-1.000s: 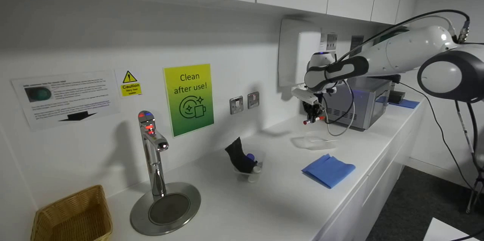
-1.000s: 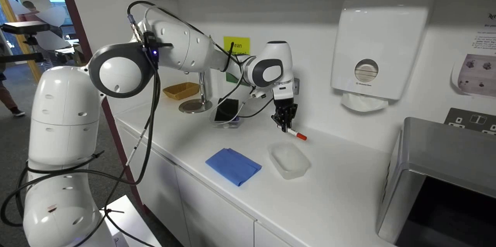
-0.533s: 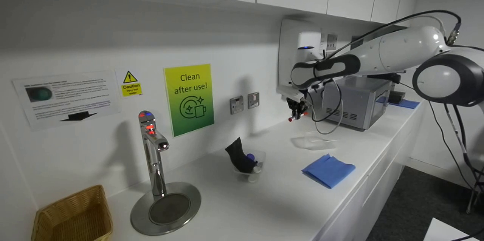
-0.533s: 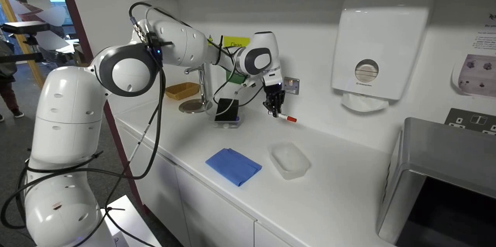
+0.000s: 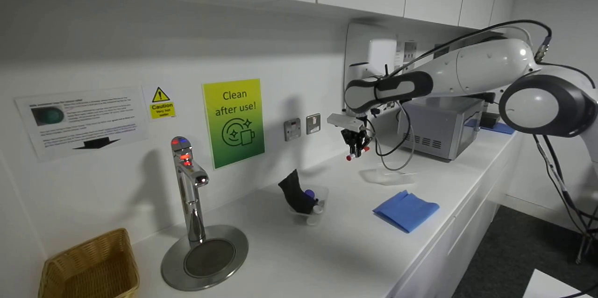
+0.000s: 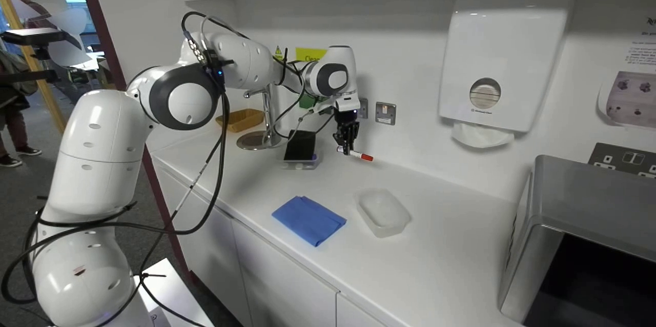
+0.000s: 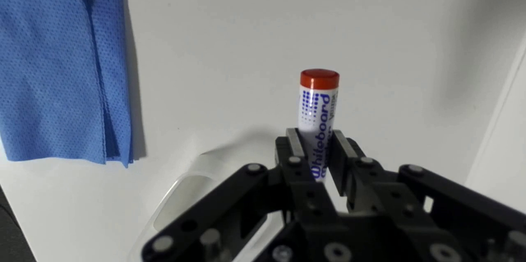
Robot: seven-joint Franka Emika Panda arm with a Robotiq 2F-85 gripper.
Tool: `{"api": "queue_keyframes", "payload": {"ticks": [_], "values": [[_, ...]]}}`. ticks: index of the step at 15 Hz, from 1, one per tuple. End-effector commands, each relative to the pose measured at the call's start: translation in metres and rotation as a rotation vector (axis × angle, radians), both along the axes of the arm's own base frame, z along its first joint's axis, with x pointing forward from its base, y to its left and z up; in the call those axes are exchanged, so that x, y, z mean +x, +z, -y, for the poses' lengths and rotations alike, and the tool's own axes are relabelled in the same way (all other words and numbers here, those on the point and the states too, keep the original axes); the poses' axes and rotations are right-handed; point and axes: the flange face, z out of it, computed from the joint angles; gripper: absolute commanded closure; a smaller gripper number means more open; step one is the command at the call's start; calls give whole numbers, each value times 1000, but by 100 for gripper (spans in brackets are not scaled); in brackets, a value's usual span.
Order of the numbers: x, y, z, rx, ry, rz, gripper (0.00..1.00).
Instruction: Put the white and red marker on the counter.
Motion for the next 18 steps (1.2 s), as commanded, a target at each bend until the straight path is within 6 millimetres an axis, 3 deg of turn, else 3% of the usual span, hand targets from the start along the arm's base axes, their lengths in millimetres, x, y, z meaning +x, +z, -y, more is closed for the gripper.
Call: {"api": "queue_keyframes", "payload": {"ticks": [1,11,18], "values": [[1,-2,-4,12,30,-58,95],[-5,-44,-19,-49,35,-89,95],[-30,-61,-25,-134,-5,-19,95]]}}
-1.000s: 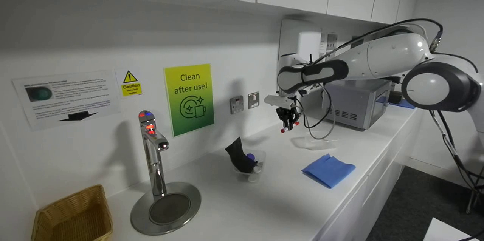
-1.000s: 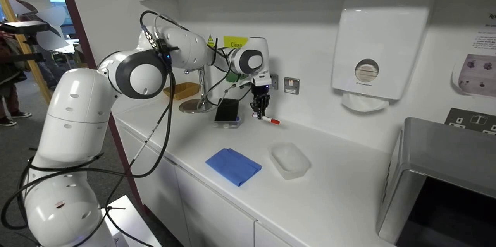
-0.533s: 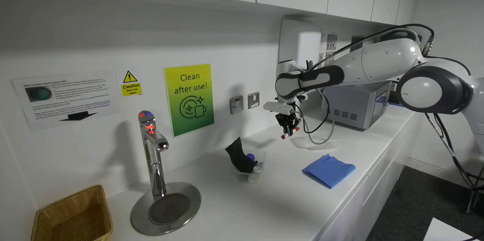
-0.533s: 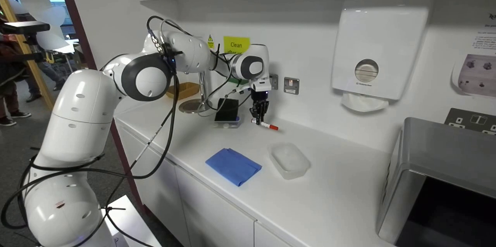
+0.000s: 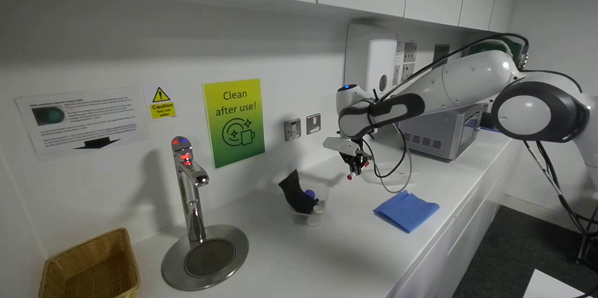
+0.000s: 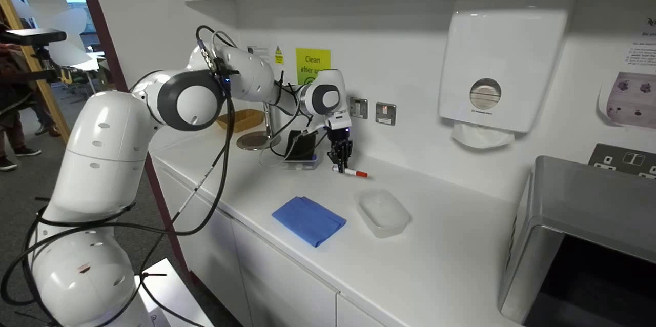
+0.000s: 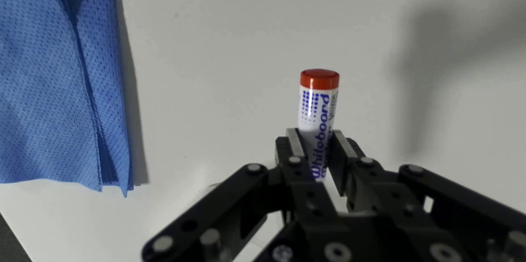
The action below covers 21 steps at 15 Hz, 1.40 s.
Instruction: Put the white and red marker on the counter.
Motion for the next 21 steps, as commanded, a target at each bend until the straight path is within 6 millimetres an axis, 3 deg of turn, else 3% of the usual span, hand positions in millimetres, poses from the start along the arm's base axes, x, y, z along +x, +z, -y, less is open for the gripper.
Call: {"api": "queue_keyframes", "payload": {"ticks": [1,10,21], "values": [[-29,8,5,-18,-34,41,95],[-66,22,1,42,-28,42,95],[-73,0,-6,84,-26,9,95]]}}
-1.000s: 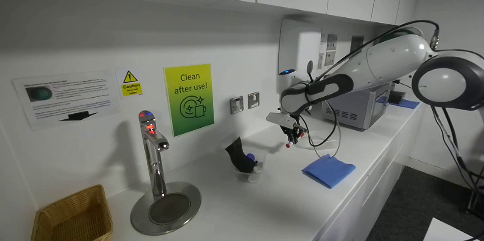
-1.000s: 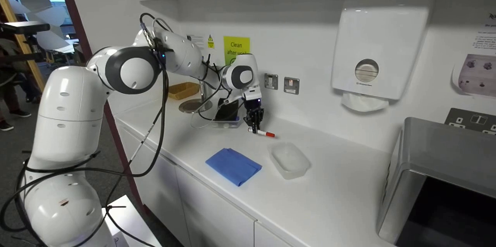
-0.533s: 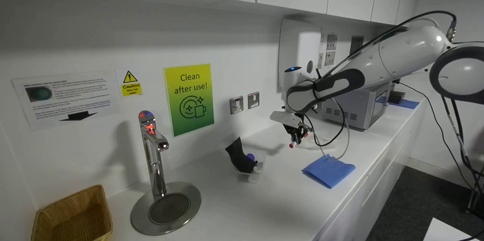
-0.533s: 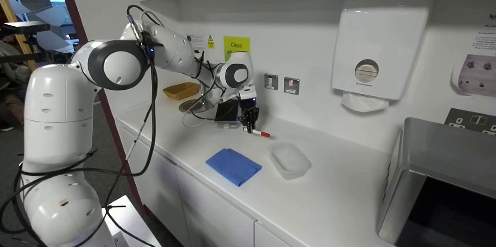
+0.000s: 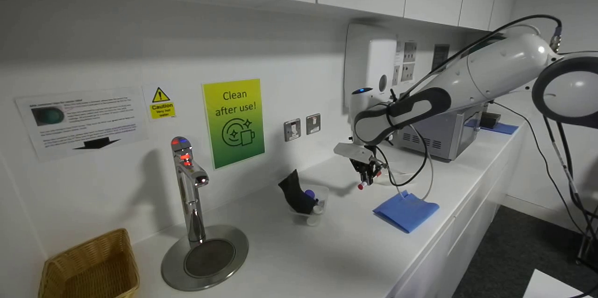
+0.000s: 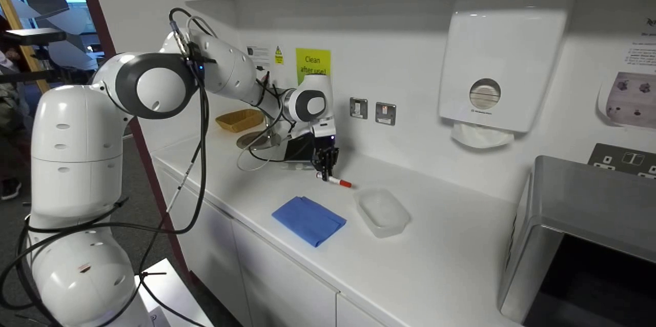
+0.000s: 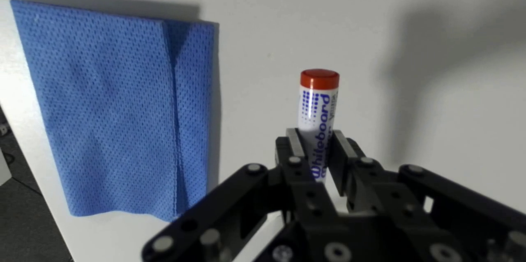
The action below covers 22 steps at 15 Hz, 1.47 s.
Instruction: Put the white and red marker on the counter.
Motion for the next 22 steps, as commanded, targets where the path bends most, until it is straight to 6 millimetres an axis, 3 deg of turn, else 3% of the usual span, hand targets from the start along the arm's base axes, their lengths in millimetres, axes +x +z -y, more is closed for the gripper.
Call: {"api": "queue_keyframes", "payload": {"ticks": [1,22], "values": [[-9,3,1,38,3,22,95],[-1,-34,1,31,-1,-11,95]]}}
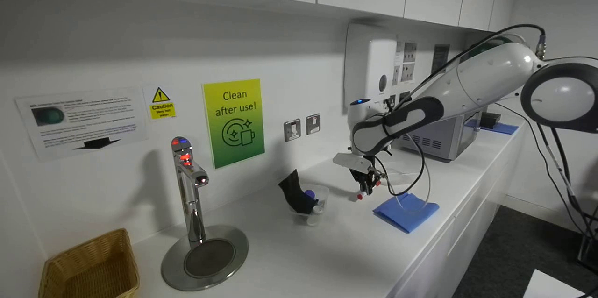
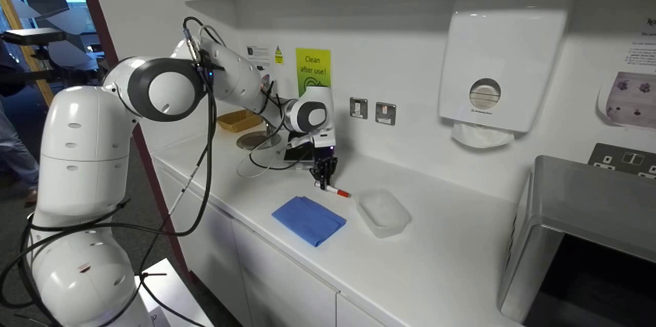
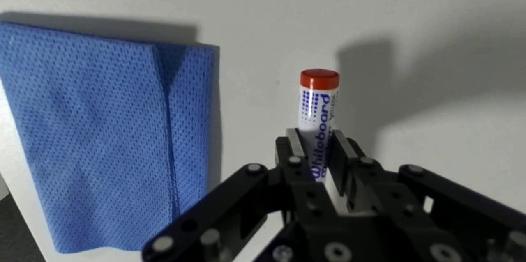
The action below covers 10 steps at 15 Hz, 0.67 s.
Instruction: Put the white and red marker on the counter.
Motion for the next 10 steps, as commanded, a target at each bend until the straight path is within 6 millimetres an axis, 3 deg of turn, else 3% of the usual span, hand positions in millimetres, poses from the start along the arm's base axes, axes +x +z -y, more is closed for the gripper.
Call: {"api": "queue_keyframes", "payload": {"ticks": [1,2,3,4,6,10], "values": [[-2,2,5,12,5,21,95],[-2,1,4,11,6,19,92],[-2,0,5,11,6,18,81],[-2,-1,5,11,6,17,85],[-2,-1,5,10,6,15,57],[-2,-1,5,10,5,14,23]]}}
